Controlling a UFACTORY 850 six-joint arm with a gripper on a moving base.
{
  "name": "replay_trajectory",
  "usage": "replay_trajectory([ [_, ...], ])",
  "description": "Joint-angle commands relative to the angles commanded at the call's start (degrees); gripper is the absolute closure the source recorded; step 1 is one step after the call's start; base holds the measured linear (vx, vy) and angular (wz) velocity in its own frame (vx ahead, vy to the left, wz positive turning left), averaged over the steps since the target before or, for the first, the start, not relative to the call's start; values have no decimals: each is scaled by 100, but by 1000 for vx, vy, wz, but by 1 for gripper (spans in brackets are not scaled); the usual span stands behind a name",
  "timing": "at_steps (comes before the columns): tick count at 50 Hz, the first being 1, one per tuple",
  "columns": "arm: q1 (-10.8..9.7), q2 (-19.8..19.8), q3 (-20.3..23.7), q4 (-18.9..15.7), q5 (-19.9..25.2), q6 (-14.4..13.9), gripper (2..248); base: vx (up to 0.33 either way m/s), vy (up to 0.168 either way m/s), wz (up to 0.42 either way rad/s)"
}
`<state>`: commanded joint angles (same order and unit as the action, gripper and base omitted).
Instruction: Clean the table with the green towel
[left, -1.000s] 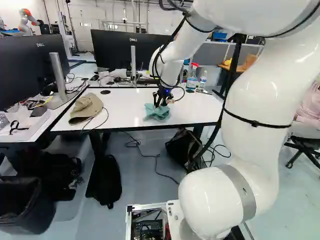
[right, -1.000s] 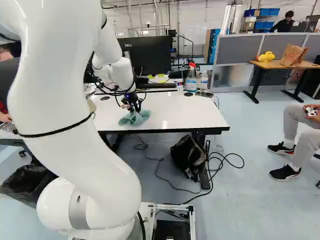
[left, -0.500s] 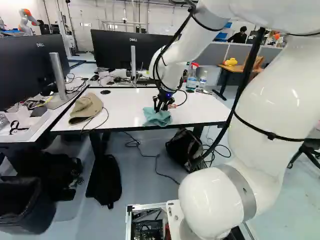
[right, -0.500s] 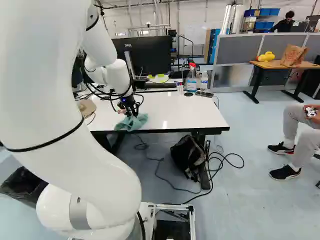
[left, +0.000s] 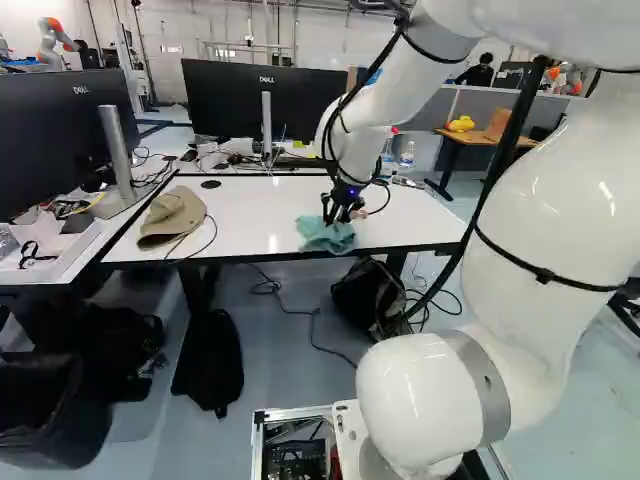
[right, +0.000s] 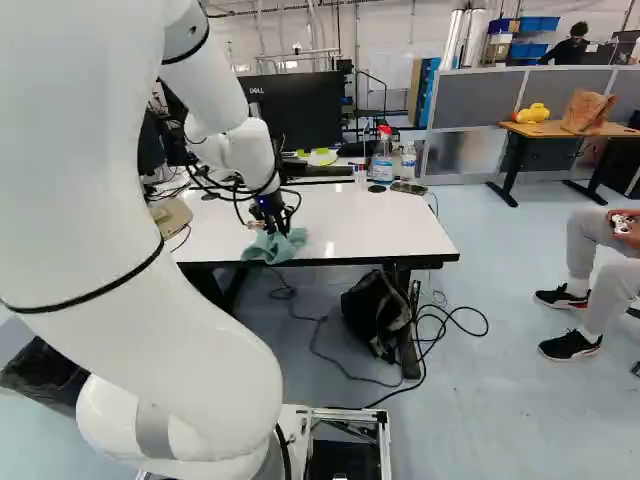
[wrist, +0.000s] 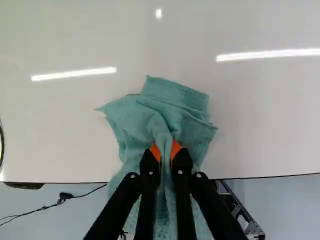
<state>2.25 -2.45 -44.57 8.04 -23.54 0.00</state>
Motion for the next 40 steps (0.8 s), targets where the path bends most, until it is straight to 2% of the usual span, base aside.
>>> replay_trajectory([
  [22,-318,-500,-546,0,0,0,209,0,0,0],
  [40,-348,-966,-1083,0,0,0,209,0,0,0],
])
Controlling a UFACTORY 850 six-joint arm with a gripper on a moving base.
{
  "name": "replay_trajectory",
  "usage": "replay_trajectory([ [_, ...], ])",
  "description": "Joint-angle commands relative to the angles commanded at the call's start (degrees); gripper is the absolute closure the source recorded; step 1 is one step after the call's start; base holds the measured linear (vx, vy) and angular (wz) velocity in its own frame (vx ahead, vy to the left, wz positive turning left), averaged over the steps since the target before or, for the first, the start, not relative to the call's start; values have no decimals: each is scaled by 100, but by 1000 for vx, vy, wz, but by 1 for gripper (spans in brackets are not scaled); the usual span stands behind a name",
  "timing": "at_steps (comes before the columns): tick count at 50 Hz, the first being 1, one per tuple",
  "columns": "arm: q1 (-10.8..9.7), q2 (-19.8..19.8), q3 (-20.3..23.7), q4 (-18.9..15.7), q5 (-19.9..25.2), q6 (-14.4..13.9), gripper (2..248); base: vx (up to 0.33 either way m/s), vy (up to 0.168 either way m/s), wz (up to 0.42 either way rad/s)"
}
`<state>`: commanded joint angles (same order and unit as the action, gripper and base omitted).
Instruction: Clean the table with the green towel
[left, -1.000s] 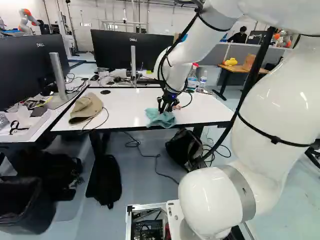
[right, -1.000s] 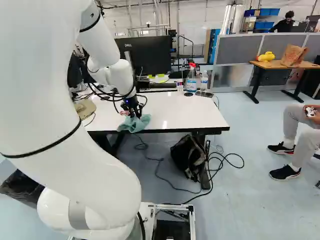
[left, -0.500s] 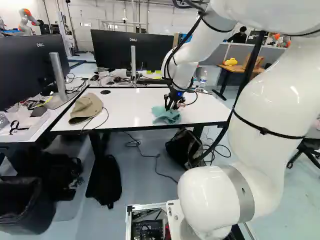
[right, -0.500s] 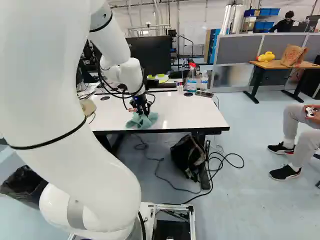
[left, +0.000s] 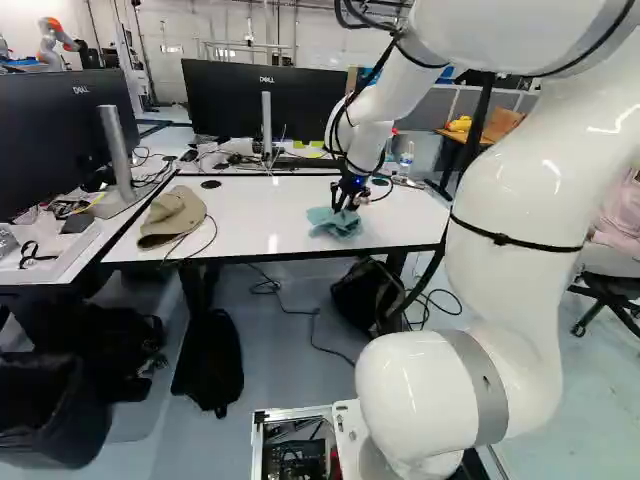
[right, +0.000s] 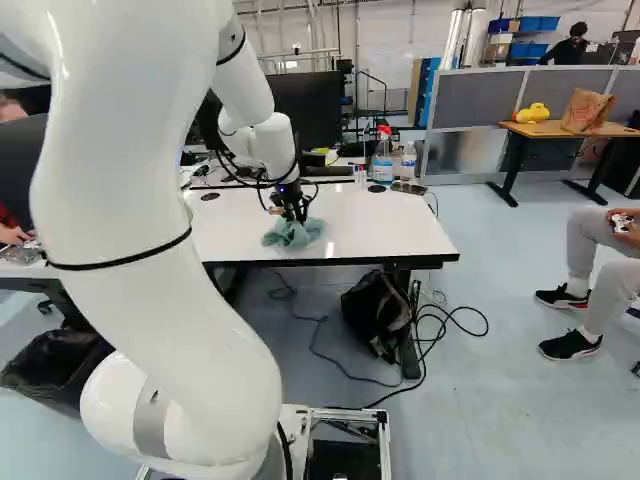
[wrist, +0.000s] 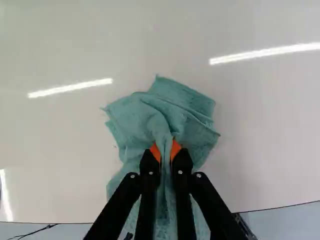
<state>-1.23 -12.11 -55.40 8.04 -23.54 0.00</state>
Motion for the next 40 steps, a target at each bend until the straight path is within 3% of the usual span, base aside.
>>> replay_trajectory([
  [17,184,-327,-394,0,0,0,209,0,0,0],
  [40,636,-376,-454,0,0,0,209,0,0,0],
])
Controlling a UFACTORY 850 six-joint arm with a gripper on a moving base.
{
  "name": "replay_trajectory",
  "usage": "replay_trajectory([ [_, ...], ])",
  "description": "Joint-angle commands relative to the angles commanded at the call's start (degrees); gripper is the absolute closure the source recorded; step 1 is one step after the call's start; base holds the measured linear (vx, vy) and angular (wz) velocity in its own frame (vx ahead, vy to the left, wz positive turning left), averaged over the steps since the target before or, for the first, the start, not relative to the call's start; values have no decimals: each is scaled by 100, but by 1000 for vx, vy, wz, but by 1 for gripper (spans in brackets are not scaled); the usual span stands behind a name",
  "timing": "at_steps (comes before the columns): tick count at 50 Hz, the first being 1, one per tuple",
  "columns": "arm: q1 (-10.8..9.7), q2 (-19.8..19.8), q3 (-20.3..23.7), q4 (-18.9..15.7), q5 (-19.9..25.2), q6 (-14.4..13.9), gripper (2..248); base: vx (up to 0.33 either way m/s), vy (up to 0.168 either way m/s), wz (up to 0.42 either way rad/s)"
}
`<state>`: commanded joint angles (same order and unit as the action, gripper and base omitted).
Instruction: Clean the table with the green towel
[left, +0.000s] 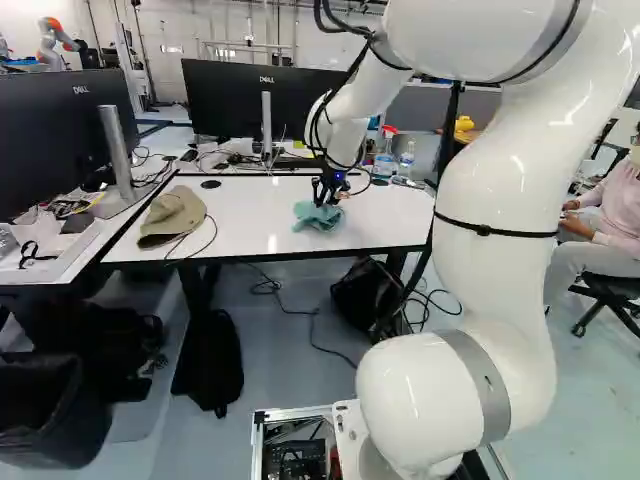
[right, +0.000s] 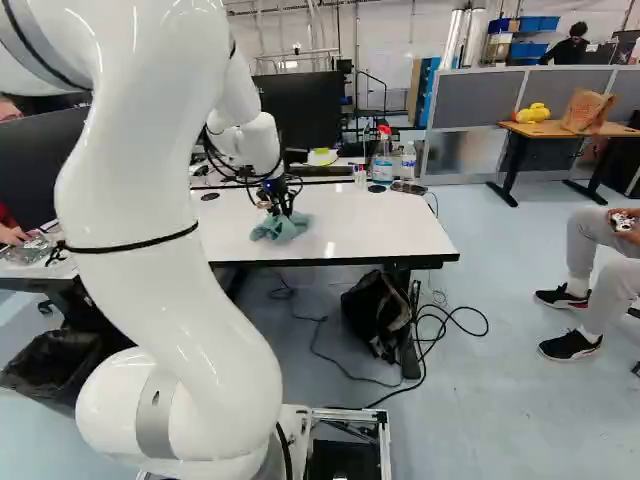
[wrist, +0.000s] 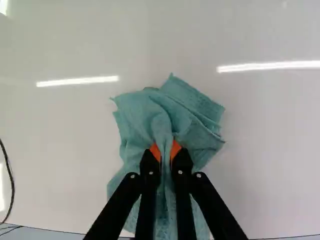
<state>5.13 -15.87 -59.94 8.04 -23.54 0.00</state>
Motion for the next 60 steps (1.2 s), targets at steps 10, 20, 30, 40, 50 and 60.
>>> replay_trajectory([
  [10,181,97,118,0,0,0,209,0,0,0],
  [20,321,278,337,0,0,0,209,0,0,0],
  [30,425,504,604,0,0,0,209,0,0,0],
  [40,483,752,891,0,0,0,209,0,0,0],
  [50,466,1008,1178,0,0,0,209,0,0,0],
  [60,294,1148,1333,0,0,0,209,0,0,0],
])
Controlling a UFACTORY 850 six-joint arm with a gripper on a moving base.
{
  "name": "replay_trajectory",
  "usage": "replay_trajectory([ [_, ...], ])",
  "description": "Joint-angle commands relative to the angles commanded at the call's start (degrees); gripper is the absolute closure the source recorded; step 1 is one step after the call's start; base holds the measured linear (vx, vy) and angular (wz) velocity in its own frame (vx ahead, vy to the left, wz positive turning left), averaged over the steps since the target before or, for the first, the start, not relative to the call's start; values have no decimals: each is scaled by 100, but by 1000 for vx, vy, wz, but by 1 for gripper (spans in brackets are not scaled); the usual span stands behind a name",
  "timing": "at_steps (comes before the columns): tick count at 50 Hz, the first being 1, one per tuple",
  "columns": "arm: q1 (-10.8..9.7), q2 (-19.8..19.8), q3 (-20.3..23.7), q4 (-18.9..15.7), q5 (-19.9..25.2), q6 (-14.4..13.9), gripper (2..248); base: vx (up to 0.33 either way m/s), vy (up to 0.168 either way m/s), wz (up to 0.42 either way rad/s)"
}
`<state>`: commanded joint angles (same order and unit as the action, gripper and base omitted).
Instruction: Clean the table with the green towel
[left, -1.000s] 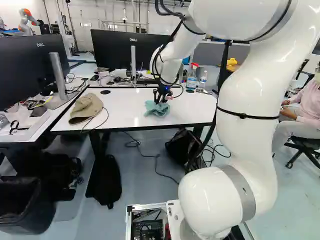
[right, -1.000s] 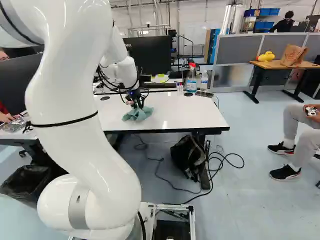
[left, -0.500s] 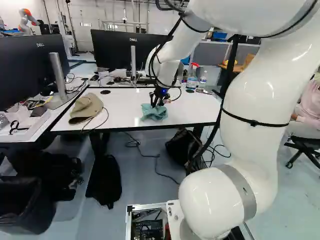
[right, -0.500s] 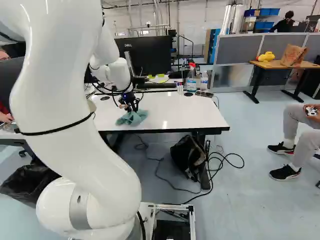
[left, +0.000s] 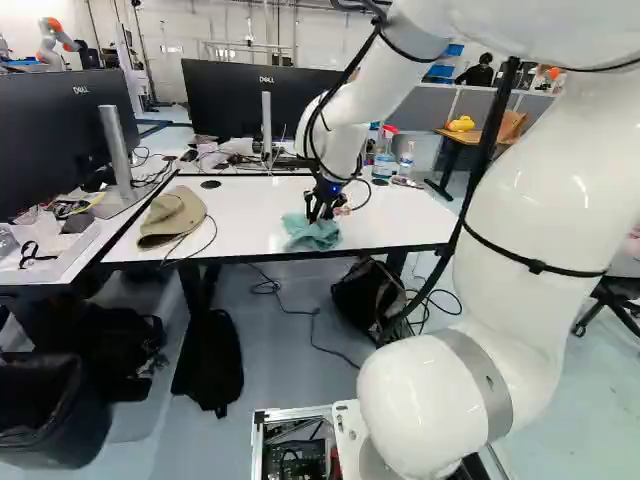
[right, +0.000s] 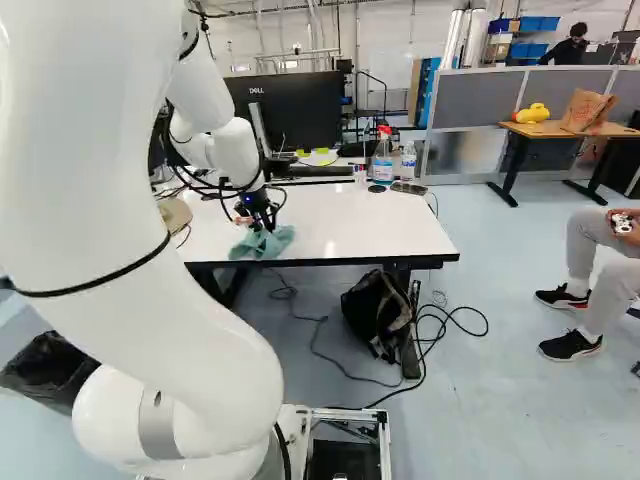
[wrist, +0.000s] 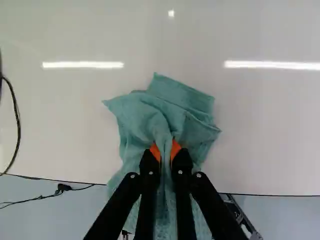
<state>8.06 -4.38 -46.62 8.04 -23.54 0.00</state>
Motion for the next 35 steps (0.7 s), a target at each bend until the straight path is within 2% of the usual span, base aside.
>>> replay_trajectory([
  [21,-487,56,61,0,0,0,209,0,0,0],
  [35,-776,-127,-137,0,0,0,209,0,0,0],
])
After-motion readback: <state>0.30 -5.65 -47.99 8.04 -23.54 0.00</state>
